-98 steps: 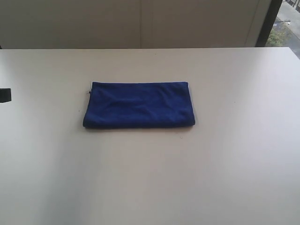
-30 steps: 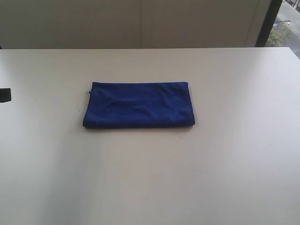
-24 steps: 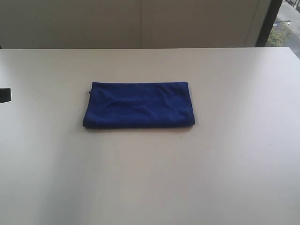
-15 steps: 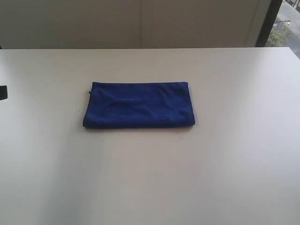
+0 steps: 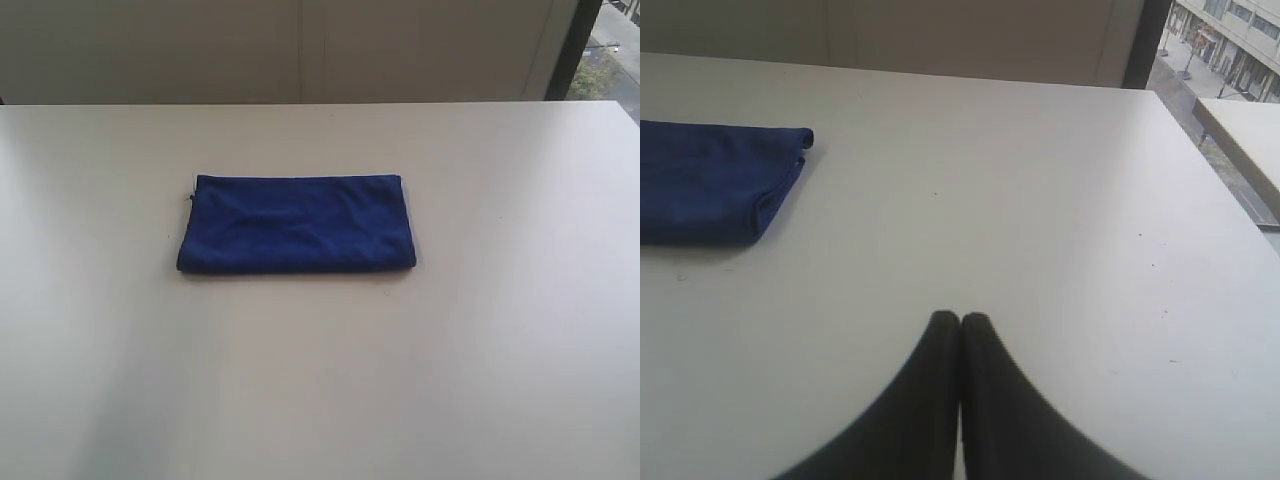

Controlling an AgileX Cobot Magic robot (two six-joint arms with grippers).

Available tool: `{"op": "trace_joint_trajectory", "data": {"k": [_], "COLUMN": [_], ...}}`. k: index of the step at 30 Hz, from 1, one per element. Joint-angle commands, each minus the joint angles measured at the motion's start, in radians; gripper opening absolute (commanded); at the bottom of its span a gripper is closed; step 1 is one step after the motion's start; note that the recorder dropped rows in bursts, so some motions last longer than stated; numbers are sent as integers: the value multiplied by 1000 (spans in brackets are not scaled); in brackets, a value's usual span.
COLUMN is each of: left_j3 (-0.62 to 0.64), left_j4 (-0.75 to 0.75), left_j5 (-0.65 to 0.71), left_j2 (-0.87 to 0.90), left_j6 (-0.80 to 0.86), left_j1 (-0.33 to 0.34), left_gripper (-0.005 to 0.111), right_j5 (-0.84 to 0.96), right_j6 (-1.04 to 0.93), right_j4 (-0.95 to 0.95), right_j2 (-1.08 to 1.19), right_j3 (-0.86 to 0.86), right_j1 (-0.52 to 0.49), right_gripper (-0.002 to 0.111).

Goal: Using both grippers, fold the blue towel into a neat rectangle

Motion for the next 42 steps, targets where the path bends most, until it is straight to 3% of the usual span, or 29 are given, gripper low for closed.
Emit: {"op": "trace_joint_trajectory", "data": {"k": [1, 10, 16, 22, 31, 35, 42], "left_j3": [130, 342, 355, 355, 355, 355, 355], "left_j4": [-3, -3, 16, 29, 26, 230, 249], "left_j5": [-17, -71, -23, -10, 54, 88, 88], "left_j2": [-139, -443, -590, -597, -597, -597, -597], "left_j6": [2, 2, 2, 11, -23, -275, -339], "left_j1": [1, 1, 18, 52, 52, 52, 52], "left_gripper": [0, 0, 0, 0, 0, 0, 0], "right_j5": [-1, -1, -1, -1, -1, -1, -1], "right_j6": [0, 0, 0, 0, 0, 0, 0], "right_j4": [-1, -1, -1, 4, 4, 4, 4], "right_j2": [-6, -6, -6, -6, -6, -6, -6], "right_j3": [5, 5, 5, 5, 5, 5, 5], "right_j1": [-4, -4, -4, -4, -4, -4, -4], "right_gripper": [0, 0, 0, 0, 0, 0, 0]}}
